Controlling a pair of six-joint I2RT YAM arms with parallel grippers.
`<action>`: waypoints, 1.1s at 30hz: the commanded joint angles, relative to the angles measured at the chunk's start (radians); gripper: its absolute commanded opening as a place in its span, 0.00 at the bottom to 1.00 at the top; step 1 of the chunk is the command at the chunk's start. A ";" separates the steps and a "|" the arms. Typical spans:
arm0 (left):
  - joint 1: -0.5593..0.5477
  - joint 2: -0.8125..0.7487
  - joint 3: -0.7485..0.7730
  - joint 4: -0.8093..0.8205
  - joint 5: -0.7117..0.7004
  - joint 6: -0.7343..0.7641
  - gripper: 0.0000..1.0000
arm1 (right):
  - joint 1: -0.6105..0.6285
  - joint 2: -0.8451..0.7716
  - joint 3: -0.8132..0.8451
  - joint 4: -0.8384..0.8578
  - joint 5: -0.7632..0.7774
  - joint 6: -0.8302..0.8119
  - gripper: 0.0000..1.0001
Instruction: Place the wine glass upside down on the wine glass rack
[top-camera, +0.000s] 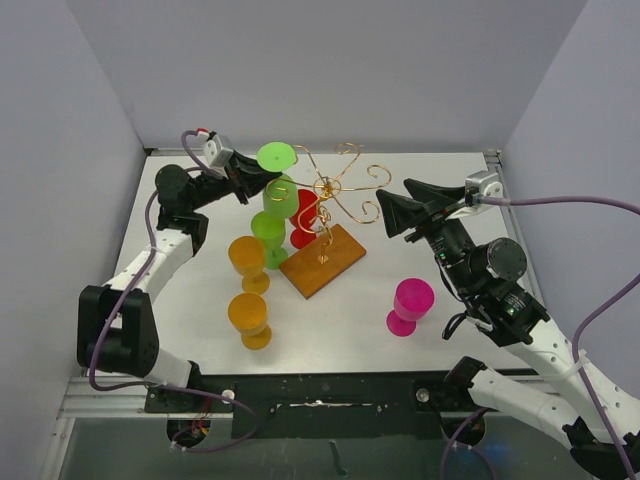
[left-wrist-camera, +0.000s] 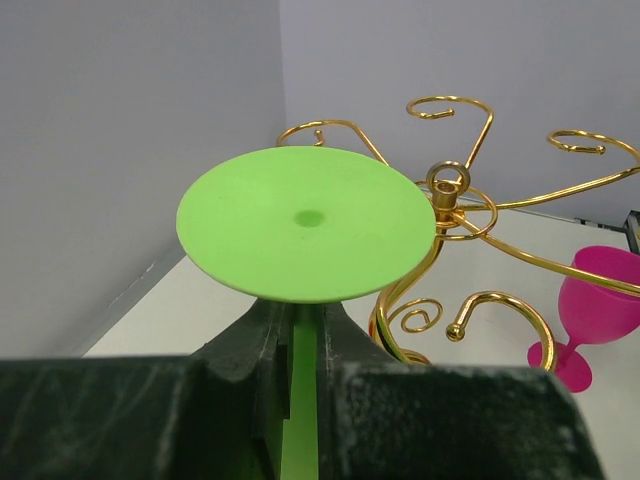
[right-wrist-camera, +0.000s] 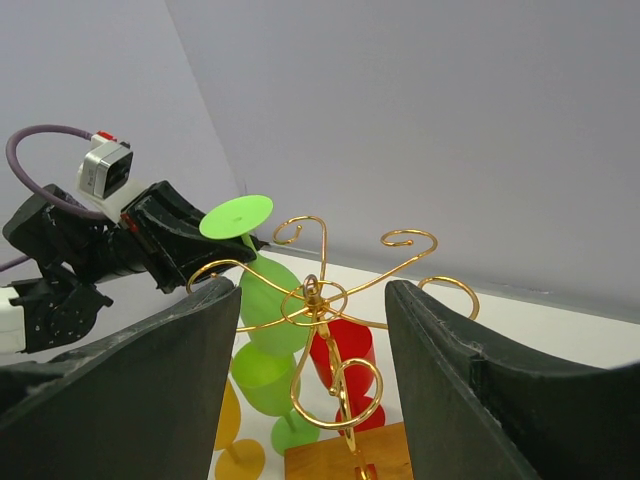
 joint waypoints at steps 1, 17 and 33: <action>-0.010 0.018 0.053 0.102 0.027 0.007 0.00 | 0.008 -0.008 0.013 0.032 -0.003 0.005 0.60; -0.070 0.085 0.071 0.138 -0.008 -0.006 0.00 | 0.008 -0.014 0.012 0.026 -0.012 0.022 0.61; -0.130 0.112 0.108 -0.015 -0.189 0.111 0.00 | 0.009 -0.010 0.002 0.038 -0.016 0.028 0.61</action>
